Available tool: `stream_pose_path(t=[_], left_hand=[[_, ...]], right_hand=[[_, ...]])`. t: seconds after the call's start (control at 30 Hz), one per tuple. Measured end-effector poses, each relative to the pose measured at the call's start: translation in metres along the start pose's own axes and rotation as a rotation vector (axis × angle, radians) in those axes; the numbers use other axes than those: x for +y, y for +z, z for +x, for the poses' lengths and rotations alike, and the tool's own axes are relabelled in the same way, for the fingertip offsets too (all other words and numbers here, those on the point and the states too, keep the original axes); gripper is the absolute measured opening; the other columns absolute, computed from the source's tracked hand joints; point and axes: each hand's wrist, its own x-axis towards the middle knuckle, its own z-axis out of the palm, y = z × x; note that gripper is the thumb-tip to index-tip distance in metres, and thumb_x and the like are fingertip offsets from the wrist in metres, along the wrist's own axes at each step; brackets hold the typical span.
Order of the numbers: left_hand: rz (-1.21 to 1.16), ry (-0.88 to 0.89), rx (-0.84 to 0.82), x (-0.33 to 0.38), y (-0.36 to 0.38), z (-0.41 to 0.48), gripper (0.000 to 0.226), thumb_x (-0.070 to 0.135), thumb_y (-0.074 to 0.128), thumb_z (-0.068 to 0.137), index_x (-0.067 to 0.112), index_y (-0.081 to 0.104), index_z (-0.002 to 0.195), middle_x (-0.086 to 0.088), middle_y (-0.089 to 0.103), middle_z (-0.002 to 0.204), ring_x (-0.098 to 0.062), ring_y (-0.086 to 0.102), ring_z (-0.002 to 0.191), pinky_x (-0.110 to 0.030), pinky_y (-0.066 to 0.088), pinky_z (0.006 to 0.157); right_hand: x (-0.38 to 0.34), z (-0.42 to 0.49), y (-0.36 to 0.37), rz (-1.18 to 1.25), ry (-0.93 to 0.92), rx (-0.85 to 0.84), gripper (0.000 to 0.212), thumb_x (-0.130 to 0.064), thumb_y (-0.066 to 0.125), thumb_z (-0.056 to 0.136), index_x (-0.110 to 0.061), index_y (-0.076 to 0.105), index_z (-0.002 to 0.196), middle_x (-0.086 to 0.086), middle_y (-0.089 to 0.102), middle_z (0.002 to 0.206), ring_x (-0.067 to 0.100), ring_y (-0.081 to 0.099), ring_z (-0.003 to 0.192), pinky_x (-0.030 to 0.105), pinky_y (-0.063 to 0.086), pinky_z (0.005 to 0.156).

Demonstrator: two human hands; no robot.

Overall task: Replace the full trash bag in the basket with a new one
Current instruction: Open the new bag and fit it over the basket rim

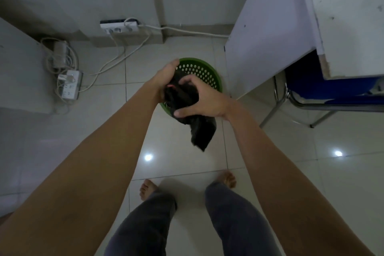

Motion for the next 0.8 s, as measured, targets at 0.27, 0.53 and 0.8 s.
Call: stream_pose_path(t=[0.27,0.53,0.8], left_hand=[[0.094,0.142,0.037,-0.008,-0.008,0.068,0.087,0.072,0.056,0.085,0.015,0.033,0.147,-0.008,0.057,0.118,-0.027,0.063,0.099,-0.044,0.055,0.088],[-0.468,0.372,-0.141,-0.049,-0.022,0.180,0.119,0.057,0.089,0.064,0.034,0.019,0.158,-0.010,0.049,0.151,-0.028,0.061,0.125,-0.051,0.052,0.099],[-0.662,0.615,-0.142,-0.092,0.006,0.249,0.115,-0.003,0.089,0.064,0.007,0.017,0.153,-0.028,0.049,0.142,-0.040,0.063,0.117,-0.057,0.057,0.087]], right_hand=[[0.072,0.088,-0.016,0.232,-0.069,0.471,0.034,-0.045,0.060,0.098,-0.016,0.067,0.114,-0.005,0.072,0.105,0.008,0.069,0.097,0.034,0.058,0.091],[0.143,0.189,-0.029,0.297,-0.073,0.656,0.019,-0.031,0.052,0.102,-0.018,0.063,0.110,-0.002,0.068,0.101,0.015,0.066,0.096,0.030,0.057,0.086],[0.209,0.245,-0.022,0.339,-0.145,0.697,0.010,-0.015,0.067,0.089,-0.008,0.074,0.089,0.007,0.077,0.087,0.021,0.074,0.083,0.036,0.061,0.076]])
